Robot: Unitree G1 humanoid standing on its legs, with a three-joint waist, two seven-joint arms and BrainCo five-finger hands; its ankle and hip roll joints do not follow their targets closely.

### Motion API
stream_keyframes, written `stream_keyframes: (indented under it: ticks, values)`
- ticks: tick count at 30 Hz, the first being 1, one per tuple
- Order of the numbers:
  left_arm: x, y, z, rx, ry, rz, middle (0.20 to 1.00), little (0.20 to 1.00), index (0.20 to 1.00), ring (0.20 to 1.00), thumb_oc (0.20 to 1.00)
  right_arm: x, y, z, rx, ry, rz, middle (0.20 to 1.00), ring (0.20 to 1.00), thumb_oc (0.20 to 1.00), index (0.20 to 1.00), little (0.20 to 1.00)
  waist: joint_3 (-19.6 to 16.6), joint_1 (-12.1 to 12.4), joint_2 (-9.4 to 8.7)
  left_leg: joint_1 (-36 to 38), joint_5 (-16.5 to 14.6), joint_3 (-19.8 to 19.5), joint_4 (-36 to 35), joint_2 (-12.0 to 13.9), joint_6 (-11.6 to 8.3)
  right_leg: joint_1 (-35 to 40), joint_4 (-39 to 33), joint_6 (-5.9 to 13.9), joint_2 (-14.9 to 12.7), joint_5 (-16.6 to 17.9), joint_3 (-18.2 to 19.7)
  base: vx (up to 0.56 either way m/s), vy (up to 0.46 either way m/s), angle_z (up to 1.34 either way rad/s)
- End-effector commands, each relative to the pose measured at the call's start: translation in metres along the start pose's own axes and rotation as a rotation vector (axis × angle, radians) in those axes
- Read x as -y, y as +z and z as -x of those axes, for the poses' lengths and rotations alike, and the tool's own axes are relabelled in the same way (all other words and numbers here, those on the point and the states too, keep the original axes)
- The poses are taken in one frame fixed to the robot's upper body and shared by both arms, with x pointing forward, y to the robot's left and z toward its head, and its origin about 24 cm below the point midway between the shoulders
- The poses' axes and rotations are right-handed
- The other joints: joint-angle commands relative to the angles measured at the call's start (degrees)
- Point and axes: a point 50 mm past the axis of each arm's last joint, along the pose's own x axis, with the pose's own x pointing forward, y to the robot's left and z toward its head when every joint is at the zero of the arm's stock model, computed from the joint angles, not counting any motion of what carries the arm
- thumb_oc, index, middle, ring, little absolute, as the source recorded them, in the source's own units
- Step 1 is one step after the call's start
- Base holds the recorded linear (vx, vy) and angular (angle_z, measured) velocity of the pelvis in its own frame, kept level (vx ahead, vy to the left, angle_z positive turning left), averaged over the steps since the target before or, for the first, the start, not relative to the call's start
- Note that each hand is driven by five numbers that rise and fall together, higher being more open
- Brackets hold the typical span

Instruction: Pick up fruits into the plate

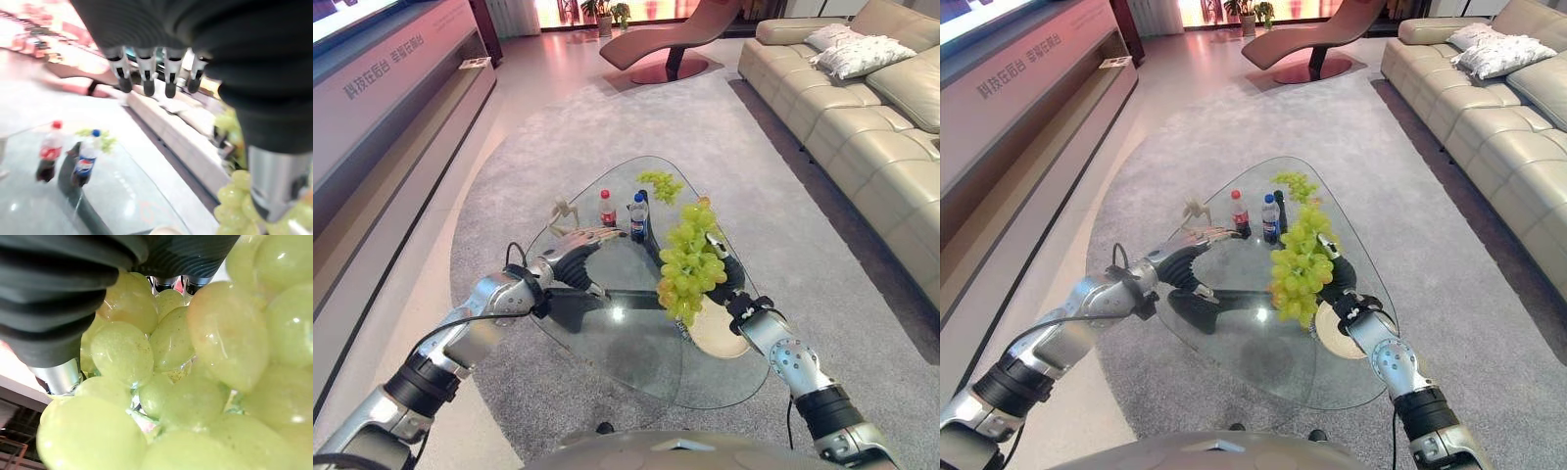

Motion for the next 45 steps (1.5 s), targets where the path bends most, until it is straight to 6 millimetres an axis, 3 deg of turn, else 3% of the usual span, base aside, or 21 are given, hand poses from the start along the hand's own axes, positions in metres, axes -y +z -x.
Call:
stream_keyframes:
  ticks: [1, 8, 9, 10, 14, 16, 20, 26, 30, 31, 39, 45]
  values:
    - [-0.019, -0.015, 0.003, -0.054, 0.143, 0.122, 1.000, 1.000, 1.000, 1.000, 1.000, -0.024, 0.031, -0.008, 0.185, 0.125, 0.054, 0.200, 0.200, 0.200, 0.200, 0.200, 0.7, 0.3, -2.57, 1.2, -6.6, 4.5, 3.7, -3.1, 2.64, 2.1, 1.0, 2.84, -1.8, -1.6, -1.5, 0.05, 0.007, -0.01]
    - [0.013, -0.054, 0.025, -0.244, 0.240, 0.507, 1.000, 1.000, 1.000, 1.000, 1.000, -0.004, 0.035, 0.004, 0.252, 0.022, 0.093, 0.200, 0.200, 0.200, 0.200, 0.200, 2.2, -0.2, -2.56, 0.9, -6.9, 5.2, 4.5, -2.9, 2.84, 1.7, 1.6, 2.46, -1.7, -1.9, -0.9, 0.04, -0.003, 0.00]
    - [0.032, -0.065, 0.031, -0.302, 0.247, 0.753, 1.000, 1.000, 1.000, 1.000, 1.000, 0.002, 0.039, 0.007, 0.279, -0.017, 0.126, 0.200, 0.200, 0.200, 0.200, 0.200, 3.1, -0.4, -2.48, 0.2, -6.9, 5.5, 5.1, -2.9, 2.81, 0.9, 2.2, 2.35, -1.8, -1.9, -0.6, 0.00, 0.000, 0.00]
    - [0.040, -0.069, 0.033, -0.321, 0.249, 0.856, 1.000, 1.000, 1.000, 1.000, 1.000, 0.005, 0.041, 0.008, 0.293, -0.031, 0.140, 0.200, 0.200, 0.200, 0.200, 0.200, 3.7, -0.5, -2.45, -0.1, -6.9, 5.8, 5.4, -2.8, 2.86, 0.4, 2.6, 2.31, -1.9, -2.0, -0.6, -0.04, -0.012, -0.05]
    - [0.069, -0.088, 0.046, -0.436, 0.295, 1.012, 1.000, 1.000, 1.000, 1.000, 1.000, 0.019, 0.051, 0.012, 0.315, -0.123, 0.214, 0.200, 0.200, 0.200, 0.200, 0.200, 5.8, -1.0, -2.24, -0.8, -7.1, 6.6, 5.9, -2.5, 2.89, -1.1, 3.8, 2.10, -1.7, -2.2, 0.1, -0.01, -0.014, -0.03]
    - [0.075, -0.093, 0.049, -0.476, 0.307, 1.015, 1.000, 1.000, 1.000, 1.000, 1.000, 0.025, 0.055, 0.015, 0.319, -0.177, 0.280, 0.200, 0.200, 0.200, 0.200, 0.200, 6.4, -1.3, -2.22, -1.4, -7.2, 6.7, 6.4, -2.5, 2.84, -1.8, 4.4, 2.04, -1.7, -2.4, 0.4, -0.05, -0.038, -0.05]
    - [0.087, -0.108, 0.047, -0.562, 0.339, 1.010, 1.000, 1.000, 1.000, 1.000, 1.000, 0.033, 0.088, 0.013, 0.354, -0.282, 0.497, 0.200, 0.200, 0.200, 0.200, 0.200, 11.7, -1.9, -1.90, -5.9, -7.2, 6.4, 9.4, -2.6, 2.89, -6.9, 7.9, 1.87, -1.7, -2.7, 1.3, -0.17, -0.073, -0.10]
    - [0.100, -0.115, 0.041, -0.627, 0.332, 1.017, 1.000, 1.000, 1.000, 1.000, 1.000, 0.026, 0.127, 0.001, 0.405, -0.345, 0.687, 0.200, 0.200, 0.200, 0.200, 0.200, 20.3, -2.4, -0.49, -13.0, -6.1, 4.6, 13.3, -2.8, 2.73, -13.7, 12.9, 0.89, -1.1, -3.0, 1.9, -0.17, -0.074, -0.06]
    - [0.105, -0.115, 0.041, -0.640, 0.311, 1.002, 1.000, 1.000, 1.000, 1.000, 1.000, 0.019, 0.144, -0.003, 0.441, -0.373, 0.747, 0.200, 0.200, 0.200, 0.200, 0.200, 23.3, -2.6, 0.12, -16.8, -5.5, 3.7, 15.1, -3.0, 2.50, -17.5, 15.0, 0.30, -1.0, -3.1, 1.7, -0.12, -0.048, -0.03]
    - [0.108, -0.116, 0.041, -0.645, 0.310, 1.005, 1.000, 1.000, 1.000, 1.000, 1.000, 0.016, 0.155, -0.005, 0.454, -0.395, 0.780, 0.200, 0.200, 0.200, 0.200, 0.200, 24.7, -2.7, 0.64, -19.1, -5.1, 3.1, 16.0, -3.2, 2.32, -20.0, 16.4, -0.11, -0.9, -3.3, 1.7, -0.14, -0.031, -0.07]
    - [0.105, -0.116, 0.034, -0.631, 0.315, 1.013, 1.000, 1.000, 1.000, 1.000, 1.000, 0.004, 0.204, -0.008, 0.510, -0.480, 0.884, 0.200, 0.200, 0.200, 0.200, 0.200, 25.6, -1.6, 2.06, -30.3, -4.3, 1.8, 19.8, -4.1, 1.86, -31.1, 21.5, -0.43, -1.4, -3.9, 0.4, -0.10, -0.029, -0.06]
    - [0.101, -0.114, 0.029, -0.604, 0.319, 1.008, 1.000, 1.000, 1.000, 1.000, 1.000, -0.007, 0.215, -0.015, 0.518, -0.506, 0.960, 0.200, 0.200, 0.200, 0.200, 0.200, 25.6, -0.8, 2.64, -35.0, -4.7, 2.0, 21.9, -4.4, 1.72, -36.3, 24.9, -0.45, -1.5, -4.8, 0.2, -0.06, 0.005, 0.04]
